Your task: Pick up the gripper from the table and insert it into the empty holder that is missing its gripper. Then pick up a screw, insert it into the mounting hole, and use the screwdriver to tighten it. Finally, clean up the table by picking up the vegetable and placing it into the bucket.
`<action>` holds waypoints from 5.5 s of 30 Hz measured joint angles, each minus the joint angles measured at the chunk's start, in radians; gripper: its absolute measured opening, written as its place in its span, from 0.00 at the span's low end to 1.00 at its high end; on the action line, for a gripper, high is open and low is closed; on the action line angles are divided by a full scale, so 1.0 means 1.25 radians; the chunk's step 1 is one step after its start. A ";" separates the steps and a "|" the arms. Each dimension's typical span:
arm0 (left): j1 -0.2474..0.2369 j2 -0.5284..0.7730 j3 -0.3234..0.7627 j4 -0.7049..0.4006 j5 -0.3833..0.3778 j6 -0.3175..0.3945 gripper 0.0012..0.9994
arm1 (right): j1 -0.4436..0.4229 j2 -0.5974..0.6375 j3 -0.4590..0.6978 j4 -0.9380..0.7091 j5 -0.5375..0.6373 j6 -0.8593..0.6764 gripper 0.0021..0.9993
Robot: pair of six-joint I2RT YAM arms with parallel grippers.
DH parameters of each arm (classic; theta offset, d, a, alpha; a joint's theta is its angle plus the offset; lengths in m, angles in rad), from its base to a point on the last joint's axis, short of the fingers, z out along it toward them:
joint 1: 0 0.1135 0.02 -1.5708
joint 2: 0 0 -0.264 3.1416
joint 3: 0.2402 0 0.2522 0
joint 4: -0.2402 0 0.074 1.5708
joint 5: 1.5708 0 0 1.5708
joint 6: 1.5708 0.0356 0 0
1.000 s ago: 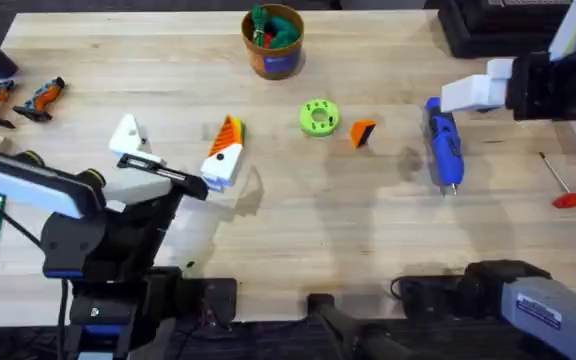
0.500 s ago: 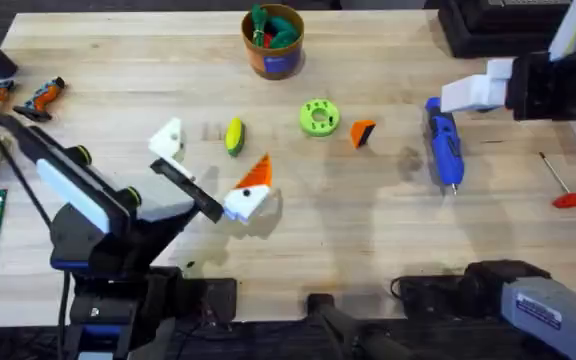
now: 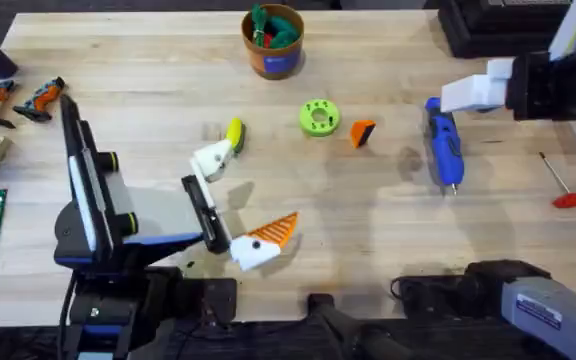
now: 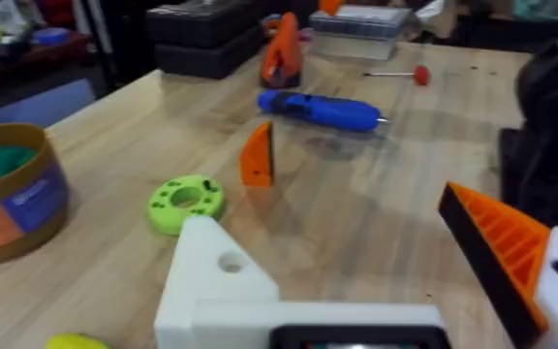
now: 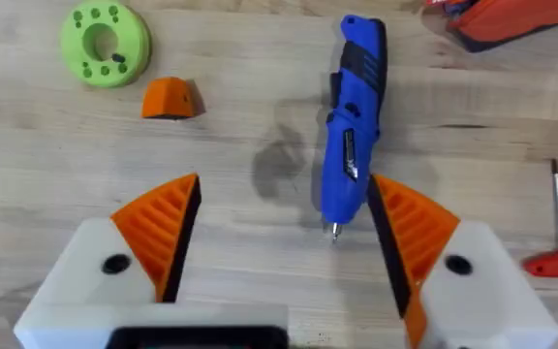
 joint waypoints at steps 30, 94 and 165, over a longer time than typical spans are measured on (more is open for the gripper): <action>0.000 0.000 0.000 -0.019 0.107 0.000 0.99 | 0.000 0.000 0.000 0.000 0.000 0.000 0.99; 0.000 0.000 0.000 -0.019 0.107 0.000 0.99 | 0.217 0.122 0.125 -0.123 0.025 0.018 0.99; 0.000 0.000 0.000 -0.019 0.107 0.000 0.99 | 0.318 0.517 0.126 0.078 0.031 0.092 0.15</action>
